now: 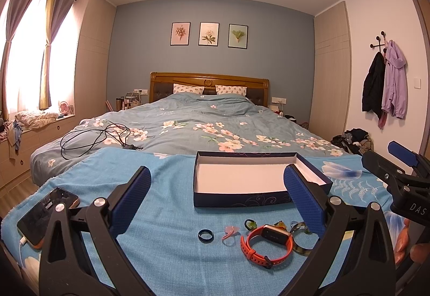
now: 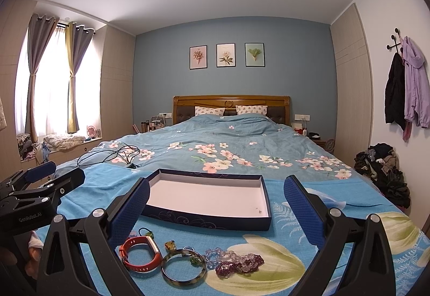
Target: Organize jewelry
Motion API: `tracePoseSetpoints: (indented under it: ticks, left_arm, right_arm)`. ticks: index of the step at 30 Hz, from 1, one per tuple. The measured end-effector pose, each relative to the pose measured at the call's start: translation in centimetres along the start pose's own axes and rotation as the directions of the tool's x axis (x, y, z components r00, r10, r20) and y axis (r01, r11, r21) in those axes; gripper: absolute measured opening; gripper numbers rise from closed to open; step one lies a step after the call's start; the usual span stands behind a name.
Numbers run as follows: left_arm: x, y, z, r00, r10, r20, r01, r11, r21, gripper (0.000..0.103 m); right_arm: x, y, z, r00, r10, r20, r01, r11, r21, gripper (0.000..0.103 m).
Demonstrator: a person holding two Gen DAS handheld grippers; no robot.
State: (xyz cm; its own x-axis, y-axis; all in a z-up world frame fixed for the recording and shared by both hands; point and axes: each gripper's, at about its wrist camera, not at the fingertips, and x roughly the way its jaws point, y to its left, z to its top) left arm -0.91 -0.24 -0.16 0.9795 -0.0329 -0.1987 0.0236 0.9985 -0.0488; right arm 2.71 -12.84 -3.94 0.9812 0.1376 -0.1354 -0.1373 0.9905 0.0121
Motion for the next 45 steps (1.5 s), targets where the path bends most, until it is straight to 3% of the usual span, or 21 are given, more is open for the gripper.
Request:
tracePoseSetpoints:
  ticks: [18,23,26,30,35,39,41,45]
  left_arm:
    - [0.7,0.2,-0.4,0.999,-0.025,-0.042,0.026,1.000,0.010,0.097]
    - [2.9,-0.2,-1.0,0.987,-0.078,-0.143,0.087,0.995,0.057,0.097]
    - [4.5,-0.3,-1.8,0.970,-0.111,-0.215,0.129,0.989,0.070,0.097]
    - [6.2,-0.8,-2.4,0.950,-0.147,-0.275,0.181,0.978,0.104,0.097]
    - [8.2,-1.6,-3.3,0.918,-0.180,-0.354,0.241,0.961,0.137,0.094]
    - [9.4,-2.1,-4.0,0.887,-0.207,-0.412,0.282,0.951,0.130,0.077]
    - [9.9,-2.1,-4.3,0.872,-0.228,-0.434,0.303,0.946,0.112,0.071]
    - [10.2,-2.3,-4.6,0.836,-0.274,-0.474,0.344,0.937,0.065,0.048]
  right_arm:
    - [0.6,-0.1,-0.4,0.999,0.023,-0.046,-0.022,1.000,0.009,0.096]
    - [1.7,-0.4,-1.0,0.988,0.065,-0.142,-0.064,0.998,0.015,0.096]
    - [2.6,-0.7,-1.8,0.969,0.102,-0.223,-0.097,0.995,0.033,0.096]
    - [4.0,-0.7,-3.5,0.923,0.163,-0.348,-0.148,0.987,0.068,0.091]
    - [6.0,-1.3,-5.6,0.838,0.230,-0.495,-0.173,0.972,0.159,0.054]
    - [6.8,-1.0,-6.9,0.794,0.264,-0.548,-0.197,0.964,0.179,0.044]
    - [6.9,-0.7,-7.1,0.779,0.274,-0.564,-0.209,0.961,0.179,0.043]
    - [7.2,-0.6,-7.4,0.755,0.279,-0.593,-0.205,0.960,0.191,0.038]
